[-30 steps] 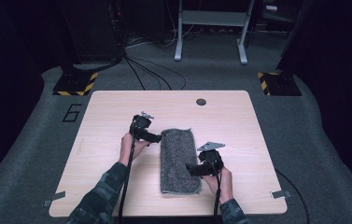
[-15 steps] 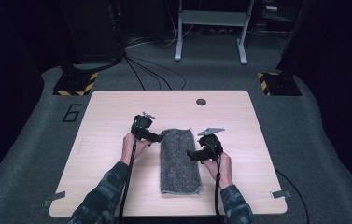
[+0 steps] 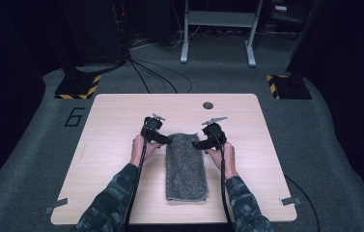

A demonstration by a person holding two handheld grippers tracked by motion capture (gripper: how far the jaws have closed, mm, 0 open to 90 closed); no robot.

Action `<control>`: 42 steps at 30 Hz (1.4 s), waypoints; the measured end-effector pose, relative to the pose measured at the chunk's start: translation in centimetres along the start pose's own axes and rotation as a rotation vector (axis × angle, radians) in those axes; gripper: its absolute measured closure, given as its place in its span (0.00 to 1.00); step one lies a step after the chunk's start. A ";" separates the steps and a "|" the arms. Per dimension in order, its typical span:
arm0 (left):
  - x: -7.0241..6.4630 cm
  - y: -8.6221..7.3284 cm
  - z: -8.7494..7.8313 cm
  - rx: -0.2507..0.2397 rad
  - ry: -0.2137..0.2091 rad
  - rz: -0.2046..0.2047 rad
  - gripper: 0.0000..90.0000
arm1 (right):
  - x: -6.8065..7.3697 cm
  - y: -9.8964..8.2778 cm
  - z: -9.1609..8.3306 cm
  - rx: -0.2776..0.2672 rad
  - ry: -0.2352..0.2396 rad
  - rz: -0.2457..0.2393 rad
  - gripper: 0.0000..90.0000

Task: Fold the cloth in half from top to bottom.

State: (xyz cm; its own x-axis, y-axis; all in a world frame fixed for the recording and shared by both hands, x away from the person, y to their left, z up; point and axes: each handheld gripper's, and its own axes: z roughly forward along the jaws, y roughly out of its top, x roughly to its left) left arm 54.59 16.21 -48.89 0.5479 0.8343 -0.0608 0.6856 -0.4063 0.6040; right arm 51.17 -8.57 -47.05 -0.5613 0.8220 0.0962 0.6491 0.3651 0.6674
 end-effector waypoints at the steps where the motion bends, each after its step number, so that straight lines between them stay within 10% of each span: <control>1: 0.0 0.0 0.2 0.005 0.000 0.002 0.18 | -0.1 0.2 0.4 0.013 -0.007 -0.006 0.25; 27: -1.4 0.3 1.9 0.041 -0.037 0.079 0.67 | 0.0 1.1 5.2 0.126 -0.034 -0.001 0.63; 42: -1.4 0.4 2.0 0.019 -0.064 0.068 0.91 | -0.3 0.9 5.3 0.104 0.056 0.077 0.96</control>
State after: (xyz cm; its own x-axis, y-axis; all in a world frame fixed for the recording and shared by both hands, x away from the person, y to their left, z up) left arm 55.10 14.16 -50.18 0.6229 0.7791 -0.0708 0.6541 -0.4690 0.5934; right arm 54.62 -6.19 -50.43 -0.5336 0.8247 0.1877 0.7395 0.3473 0.5767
